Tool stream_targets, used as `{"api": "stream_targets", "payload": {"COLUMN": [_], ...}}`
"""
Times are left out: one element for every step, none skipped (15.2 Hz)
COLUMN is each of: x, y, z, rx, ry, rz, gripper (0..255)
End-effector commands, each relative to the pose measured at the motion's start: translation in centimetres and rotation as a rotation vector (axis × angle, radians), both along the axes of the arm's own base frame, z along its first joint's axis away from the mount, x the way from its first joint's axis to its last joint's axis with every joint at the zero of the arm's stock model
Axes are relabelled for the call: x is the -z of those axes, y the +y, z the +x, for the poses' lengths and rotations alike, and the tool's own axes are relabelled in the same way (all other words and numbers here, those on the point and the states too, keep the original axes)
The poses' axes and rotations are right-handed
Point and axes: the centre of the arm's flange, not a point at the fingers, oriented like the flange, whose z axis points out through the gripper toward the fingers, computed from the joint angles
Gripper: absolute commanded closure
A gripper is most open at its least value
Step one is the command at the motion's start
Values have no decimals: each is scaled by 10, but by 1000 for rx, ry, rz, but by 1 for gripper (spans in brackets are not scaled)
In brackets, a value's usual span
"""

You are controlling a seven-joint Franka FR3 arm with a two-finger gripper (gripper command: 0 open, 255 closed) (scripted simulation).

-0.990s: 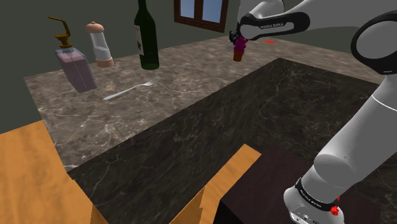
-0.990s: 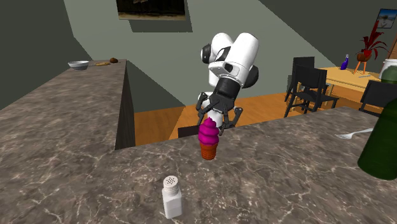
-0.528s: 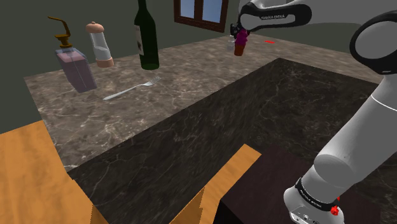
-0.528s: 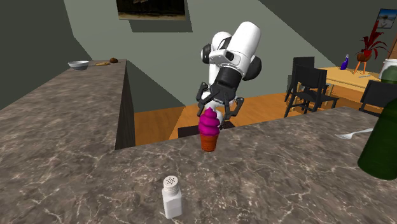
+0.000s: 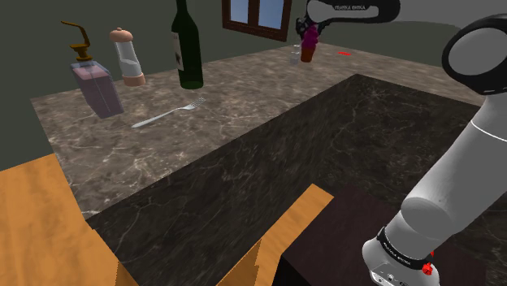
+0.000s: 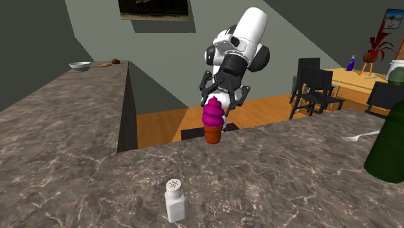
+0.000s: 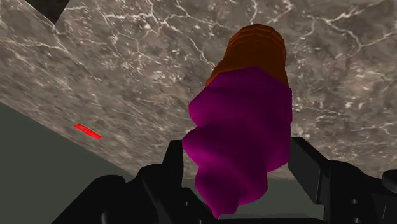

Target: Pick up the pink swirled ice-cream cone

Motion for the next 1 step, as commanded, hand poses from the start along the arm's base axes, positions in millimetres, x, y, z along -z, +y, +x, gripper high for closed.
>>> {"api": "stream_targets", "payload": {"x": [-4], "y": [-1], "z": [-1], "rx": [0], "ry": [0], "rz": [0], "gripper": [255]}}
